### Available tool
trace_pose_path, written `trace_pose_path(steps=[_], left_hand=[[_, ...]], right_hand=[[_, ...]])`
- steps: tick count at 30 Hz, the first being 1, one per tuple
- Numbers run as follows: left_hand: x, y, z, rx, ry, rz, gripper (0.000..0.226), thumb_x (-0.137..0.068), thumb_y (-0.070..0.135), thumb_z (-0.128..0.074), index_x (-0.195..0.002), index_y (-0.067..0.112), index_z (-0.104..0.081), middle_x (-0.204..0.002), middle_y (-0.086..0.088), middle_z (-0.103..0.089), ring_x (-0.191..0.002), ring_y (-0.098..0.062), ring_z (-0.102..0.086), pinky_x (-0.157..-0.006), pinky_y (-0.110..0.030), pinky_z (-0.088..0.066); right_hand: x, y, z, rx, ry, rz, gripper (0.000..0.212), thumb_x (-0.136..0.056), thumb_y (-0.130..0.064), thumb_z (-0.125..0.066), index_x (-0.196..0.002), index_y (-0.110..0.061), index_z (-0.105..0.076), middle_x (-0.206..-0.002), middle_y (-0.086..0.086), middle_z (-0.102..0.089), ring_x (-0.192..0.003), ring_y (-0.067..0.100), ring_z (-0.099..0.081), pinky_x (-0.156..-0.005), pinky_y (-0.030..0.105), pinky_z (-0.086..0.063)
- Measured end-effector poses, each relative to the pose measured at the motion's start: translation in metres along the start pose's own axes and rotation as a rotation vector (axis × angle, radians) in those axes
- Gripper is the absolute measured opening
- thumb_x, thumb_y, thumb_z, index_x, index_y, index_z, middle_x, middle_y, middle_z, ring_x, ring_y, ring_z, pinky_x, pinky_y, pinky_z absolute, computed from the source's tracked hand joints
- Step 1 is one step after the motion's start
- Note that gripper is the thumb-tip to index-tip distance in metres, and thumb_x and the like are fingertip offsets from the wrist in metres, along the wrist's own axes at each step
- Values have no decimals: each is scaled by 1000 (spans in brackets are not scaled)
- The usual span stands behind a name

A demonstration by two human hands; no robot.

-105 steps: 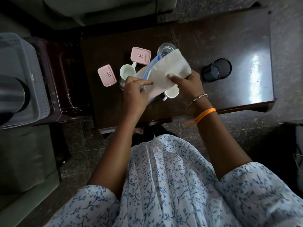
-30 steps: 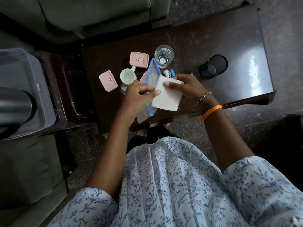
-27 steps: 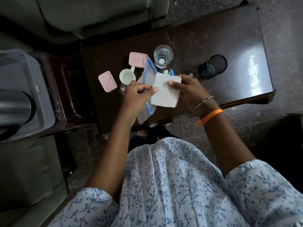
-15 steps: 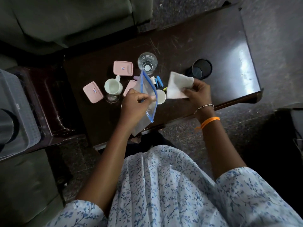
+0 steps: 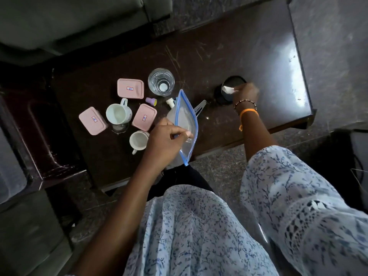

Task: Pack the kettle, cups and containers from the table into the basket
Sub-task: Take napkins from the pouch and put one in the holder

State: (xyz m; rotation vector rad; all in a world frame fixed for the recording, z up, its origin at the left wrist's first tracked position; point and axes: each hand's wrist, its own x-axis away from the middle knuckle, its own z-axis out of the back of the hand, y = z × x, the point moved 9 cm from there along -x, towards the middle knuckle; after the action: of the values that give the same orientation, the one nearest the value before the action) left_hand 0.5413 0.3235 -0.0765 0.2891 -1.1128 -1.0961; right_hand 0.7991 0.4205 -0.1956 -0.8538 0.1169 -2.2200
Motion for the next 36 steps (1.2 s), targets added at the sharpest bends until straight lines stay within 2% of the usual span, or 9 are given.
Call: trace_pose_path(steps=[10,16,18,20,23,25,29,32,36], left_hand=[[-7,-4,-8,32,-41,18,12,-81,16,-68,-89,22,-75,-73,11,-34,-61,11,-43,-61,1,-34],[-5,-11,-8,63,-26,39,24,-86,11,-60,-78,32,-70,-80,12,-41,-58,7,-47,-59,-2,-38],[-5,-15,-7,105,-6,61,32,-86,8,-57,-71,35,-65,-85,9,-46,-65,-1,-55,-65,-12,-47],[-6,-20,-5,194,8,100,33,-86,3,-53,-71,30,-63,-95,-1,-51,-74,-17,-62,-77,-33,-57],[-5,-25,-6,361,29,152,33,-85,-4,-50,-70,24,-58,-101,-13,-56,-71,-12,-62,-79,-39,-59],[-3,-24,-7,443,21,149,32,-86,-4,-51,-71,23,-57,-89,-6,-56,-73,-10,-61,-76,-33,-60],[2,-24,-4,701,-42,108,30,-87,4,-57,-102,29,-55,-100,2,-58,-91,-17,-65,-78,-28,-58],[1,-42,23,554,113,130,44,-87,15,-61,-126,29,-44,-118,2,-53,-105,-12,-58,-87,-28,-50],[-6,-80,37,415,51,319,73,-86,25,-63,-144,21,-19,-138,-3,-43,-111,-10,-48,-88,-24,-43]], right_hand=[[-13,-13,-40,268,-255,164,47,-87,0,-49,-134,-5,-46,-135,21,-52,-126,38,-46,-102,40,-41],[22,-16,6,47,-108,361,46,-85,2,-51,-129,-11,-54,-139,12,-52,-129,26,-48,-108,29,-35],[57,-8,2,31,-278,414,53,-84,5,-56,-134,-10,-49,-140,13,-50,-130,26,-47,-107,28,-33],[111,-1,-27,56,-672,477,76,-77,2,-69,-143,-11,-34,-149,10,-38,-139,23,-36,-113,28,-28],[190,-5,-59,-38,-1014,563,108,-65,-9,-82,-149,-11,-13,-156,-1,-18,-143,8,-18,-119,21,-18],[209,-15,-70,-193,-914,581,104,-65,-5,-82,-147,-7,-17,-149,-4,-25,-135,1,-23,-113,7,-22],[193,-9,-55,-489,-375,339,32,-83,11,-57,-114,8,-61,-118,18,-64,-99,5,-61,-92,23,-52],[185,-2,-52,-683,-367,213,23,-86,14,-50,-106,12,-62,-82,-6,-72,-64,-17,-61,-62,0,-46],[182,10,-50,-824,-427,119,27,-87,8,-52,-114,9,-58,-67,-17,-70,-63,-6,-62,-65,12,-50]])
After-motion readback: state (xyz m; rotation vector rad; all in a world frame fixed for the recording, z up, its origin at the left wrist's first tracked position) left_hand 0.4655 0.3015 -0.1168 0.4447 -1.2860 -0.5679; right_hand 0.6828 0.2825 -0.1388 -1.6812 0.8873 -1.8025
